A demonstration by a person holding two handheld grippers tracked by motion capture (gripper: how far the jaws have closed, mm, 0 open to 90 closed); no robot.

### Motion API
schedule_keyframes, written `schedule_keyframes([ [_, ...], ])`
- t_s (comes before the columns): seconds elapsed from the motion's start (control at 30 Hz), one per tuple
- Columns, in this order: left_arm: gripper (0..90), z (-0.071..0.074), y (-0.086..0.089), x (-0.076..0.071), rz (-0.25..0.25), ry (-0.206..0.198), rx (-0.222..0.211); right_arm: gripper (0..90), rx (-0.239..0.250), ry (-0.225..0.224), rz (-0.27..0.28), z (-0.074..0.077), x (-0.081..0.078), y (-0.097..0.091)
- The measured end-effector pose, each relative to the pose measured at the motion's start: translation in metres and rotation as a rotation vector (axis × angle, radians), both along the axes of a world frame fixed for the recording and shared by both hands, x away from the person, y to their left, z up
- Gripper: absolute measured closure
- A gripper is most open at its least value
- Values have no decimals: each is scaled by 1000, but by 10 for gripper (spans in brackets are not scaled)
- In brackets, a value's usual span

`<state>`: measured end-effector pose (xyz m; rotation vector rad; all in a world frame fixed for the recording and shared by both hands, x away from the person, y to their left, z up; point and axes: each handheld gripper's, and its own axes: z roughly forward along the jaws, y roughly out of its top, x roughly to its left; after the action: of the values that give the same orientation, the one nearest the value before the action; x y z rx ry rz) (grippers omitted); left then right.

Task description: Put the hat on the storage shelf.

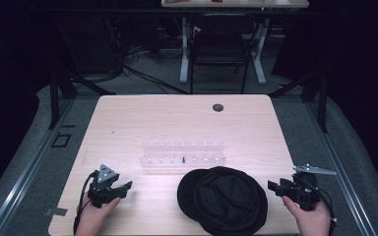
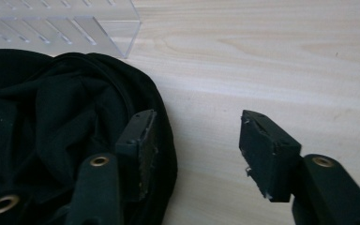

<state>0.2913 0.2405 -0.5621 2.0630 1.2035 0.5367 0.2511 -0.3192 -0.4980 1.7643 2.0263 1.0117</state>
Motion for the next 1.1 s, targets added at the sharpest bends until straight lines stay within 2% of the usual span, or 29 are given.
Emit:
schedule_keyframes([
  [0.03,406,0,1,-1,1,2,4,455,-9,-13,4,1,0,-2],
  [0.13,405,0,2,-1,0,4,10,480,3,8,-2,2,0,-7],
  [0.27,401,2,2,-2,5,-4,6,450,-74,-56,-66,-2,-6,-12],
  [0.37,397,1,1,-2,7,-6,9,417,-128,-91,-85,-10,-8,-11],
  [0.47,390,1,2,-1,4,-7,11,408,-120,-99,-94,-16,-8,-11],
  [0.5,379,0,1,-1,10,-5,5,400,-109,-131,-124,-25,-8,-10],
  [0.53,376,0,1,-1,10,-5,5,400,-109,-131,-124,-25,-8,-10],
  [0.57,369,-1,1,0,11,-5,-1,402,-114,-167,-146,-34,-10,-8],
  [0.6,357,-1,1,0,11,-5,-1,402,-114,-167,-146,-34,-10,-8],
  [0.63,347,-2,1,2,9,-4,-3,399,-142,-169,-141,-41,-11,-6],
  [0.73,328,-2,1,4,13,-8,-4,387,-188,-201,-126,-44,-12,-8],
  [0.87,307,-2,1,4,28,-21,-13,388,-125,-186,-138,-50,-14,-13],
  [1.1,308,-2,5,3,54,-26,-26,397,-118,-164,-123,-50,-12,-9],
])
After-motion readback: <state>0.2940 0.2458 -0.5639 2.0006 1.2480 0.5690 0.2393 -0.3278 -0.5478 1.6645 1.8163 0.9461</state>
